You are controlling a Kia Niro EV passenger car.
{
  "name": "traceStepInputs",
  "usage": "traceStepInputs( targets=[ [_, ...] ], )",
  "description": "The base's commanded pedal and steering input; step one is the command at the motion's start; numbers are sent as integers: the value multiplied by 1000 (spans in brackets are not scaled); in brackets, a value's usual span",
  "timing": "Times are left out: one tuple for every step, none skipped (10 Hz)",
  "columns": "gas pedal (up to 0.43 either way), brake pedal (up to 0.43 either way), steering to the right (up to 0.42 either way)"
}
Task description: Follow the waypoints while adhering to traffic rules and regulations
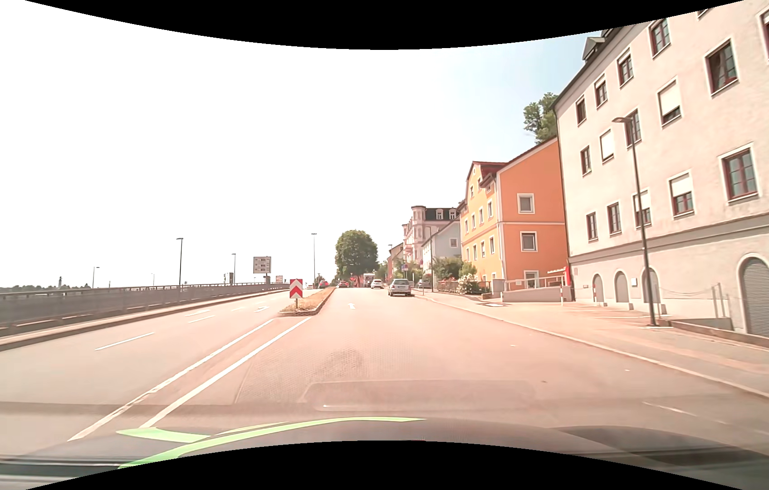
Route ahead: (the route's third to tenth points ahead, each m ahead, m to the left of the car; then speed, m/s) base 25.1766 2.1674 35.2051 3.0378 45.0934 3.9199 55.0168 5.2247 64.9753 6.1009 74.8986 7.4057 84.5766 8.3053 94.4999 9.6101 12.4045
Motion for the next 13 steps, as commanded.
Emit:
traceStepInputs(
  targets=[
    [0,12,-21],
    [0,37,-21],
    [0,55,-21],
    [0,67,-21],
    [0,79,-22],
    [0,91,-21],
    [0,110,-21],
    [0,110,-19],
    [0,110,-18],
    [0,116,-18],
    [0,116,-18],
    [0,116,-18],
    [0,116,-17]
  ],
)
